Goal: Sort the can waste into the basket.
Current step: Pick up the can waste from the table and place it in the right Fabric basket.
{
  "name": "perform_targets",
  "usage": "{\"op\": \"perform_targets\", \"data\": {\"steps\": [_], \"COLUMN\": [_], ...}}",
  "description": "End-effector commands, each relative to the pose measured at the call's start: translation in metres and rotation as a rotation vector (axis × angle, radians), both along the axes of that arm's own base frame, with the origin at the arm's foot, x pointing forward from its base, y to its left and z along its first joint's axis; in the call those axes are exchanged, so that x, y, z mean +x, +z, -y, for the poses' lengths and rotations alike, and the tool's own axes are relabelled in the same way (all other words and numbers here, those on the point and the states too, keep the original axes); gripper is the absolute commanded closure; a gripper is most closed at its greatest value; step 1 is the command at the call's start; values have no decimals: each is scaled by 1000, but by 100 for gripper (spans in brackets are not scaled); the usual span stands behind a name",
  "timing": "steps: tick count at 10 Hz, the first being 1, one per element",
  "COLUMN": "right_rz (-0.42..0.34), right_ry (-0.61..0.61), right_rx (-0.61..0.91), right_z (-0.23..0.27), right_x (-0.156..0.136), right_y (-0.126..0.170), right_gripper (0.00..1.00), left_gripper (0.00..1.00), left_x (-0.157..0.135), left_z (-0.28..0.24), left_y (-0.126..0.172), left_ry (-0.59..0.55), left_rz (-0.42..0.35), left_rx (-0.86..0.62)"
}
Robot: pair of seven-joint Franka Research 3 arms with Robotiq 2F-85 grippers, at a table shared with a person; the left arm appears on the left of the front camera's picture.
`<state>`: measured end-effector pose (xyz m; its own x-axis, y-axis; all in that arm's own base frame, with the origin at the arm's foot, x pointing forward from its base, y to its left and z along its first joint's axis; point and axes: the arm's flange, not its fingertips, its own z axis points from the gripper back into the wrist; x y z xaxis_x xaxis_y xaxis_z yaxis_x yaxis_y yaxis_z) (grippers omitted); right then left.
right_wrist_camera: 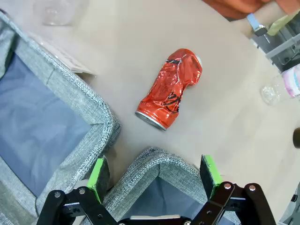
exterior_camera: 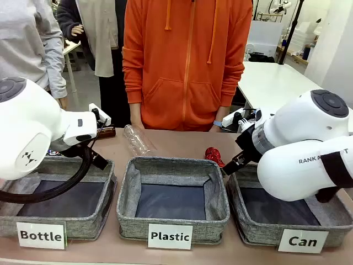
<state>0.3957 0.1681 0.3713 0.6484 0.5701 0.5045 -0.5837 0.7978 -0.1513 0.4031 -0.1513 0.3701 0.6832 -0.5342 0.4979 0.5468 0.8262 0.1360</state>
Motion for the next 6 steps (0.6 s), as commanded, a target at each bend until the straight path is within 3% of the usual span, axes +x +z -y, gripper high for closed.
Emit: {"op": "perform_targets", "data": {"steps": [1, 6], "right_rz": [0, 0], "right_ry": [0, 0], "right_rx": [0, 0], "right_z": [0, 0], "right_x": [0, 0], "right_y": [0, 0], "right_gripper": [0, 0], "left_gripper": [0, 0], "left_x": [0, 0], "left_z": [0, 0], "left_y": [0, 0], "left_ry": [0, 0], "left_rz": [0, 0], "left_rx": [0, 0]}}
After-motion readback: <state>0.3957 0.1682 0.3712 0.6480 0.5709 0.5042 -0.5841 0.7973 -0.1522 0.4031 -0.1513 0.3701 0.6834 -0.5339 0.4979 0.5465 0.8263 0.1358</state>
